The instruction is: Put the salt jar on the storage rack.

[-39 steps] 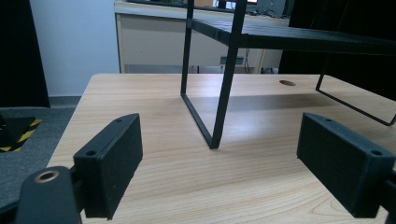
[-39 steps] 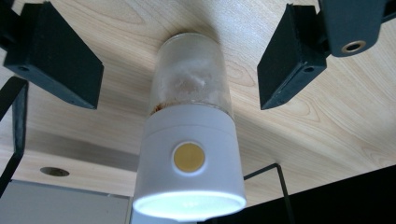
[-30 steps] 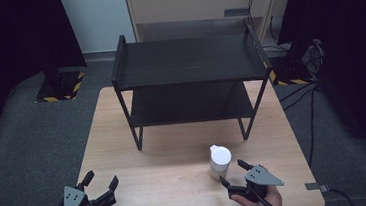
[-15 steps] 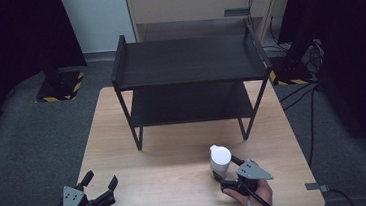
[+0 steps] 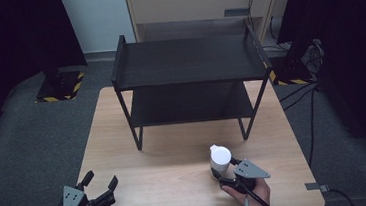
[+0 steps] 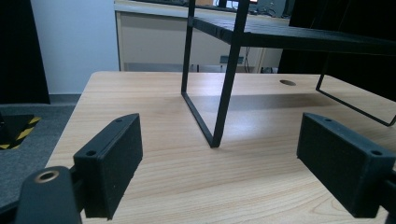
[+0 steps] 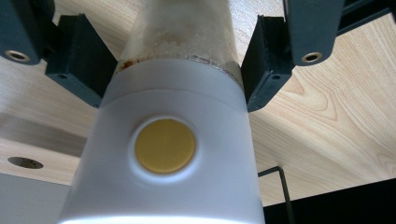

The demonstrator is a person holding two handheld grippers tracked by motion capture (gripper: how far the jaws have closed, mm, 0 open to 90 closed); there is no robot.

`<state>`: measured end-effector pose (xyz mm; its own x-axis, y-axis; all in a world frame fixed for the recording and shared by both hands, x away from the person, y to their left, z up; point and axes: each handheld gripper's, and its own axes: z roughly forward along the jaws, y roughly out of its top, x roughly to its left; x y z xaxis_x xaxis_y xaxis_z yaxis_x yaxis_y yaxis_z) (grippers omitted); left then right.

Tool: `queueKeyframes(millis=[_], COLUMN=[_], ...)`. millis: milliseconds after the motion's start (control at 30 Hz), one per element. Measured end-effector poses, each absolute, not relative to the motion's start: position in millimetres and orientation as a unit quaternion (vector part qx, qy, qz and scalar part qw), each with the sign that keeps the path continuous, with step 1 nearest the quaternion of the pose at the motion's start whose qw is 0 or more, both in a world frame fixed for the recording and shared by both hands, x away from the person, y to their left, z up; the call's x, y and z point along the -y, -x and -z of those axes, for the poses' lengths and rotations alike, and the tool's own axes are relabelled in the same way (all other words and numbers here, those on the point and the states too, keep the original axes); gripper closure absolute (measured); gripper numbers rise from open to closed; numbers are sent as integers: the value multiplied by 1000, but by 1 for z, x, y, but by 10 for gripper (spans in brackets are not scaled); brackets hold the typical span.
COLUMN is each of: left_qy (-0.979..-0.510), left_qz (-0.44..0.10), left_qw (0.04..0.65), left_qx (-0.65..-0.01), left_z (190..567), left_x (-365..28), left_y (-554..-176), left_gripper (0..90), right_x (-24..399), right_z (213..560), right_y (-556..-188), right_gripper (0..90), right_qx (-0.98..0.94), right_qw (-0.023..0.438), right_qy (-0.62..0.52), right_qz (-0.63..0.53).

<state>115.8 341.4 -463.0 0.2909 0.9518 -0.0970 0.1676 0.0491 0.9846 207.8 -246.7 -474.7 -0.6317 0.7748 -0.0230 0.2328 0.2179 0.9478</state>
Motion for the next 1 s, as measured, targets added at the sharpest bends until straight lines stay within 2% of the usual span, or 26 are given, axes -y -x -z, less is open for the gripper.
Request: queueKeyframes(millis=[1000], left_qy=[-591], left_qz=[-357], left_qw=[547], left_qx=[-474], left_z=[463], left_x=[-343], left_y=[-116], left_gripper=[130], right_x=[242], right_z=[486], right_y=[-201], right_gripper=[307], right_qx=[-717], right_qw=[277], right_qy=[-350], right_qz=[-535])
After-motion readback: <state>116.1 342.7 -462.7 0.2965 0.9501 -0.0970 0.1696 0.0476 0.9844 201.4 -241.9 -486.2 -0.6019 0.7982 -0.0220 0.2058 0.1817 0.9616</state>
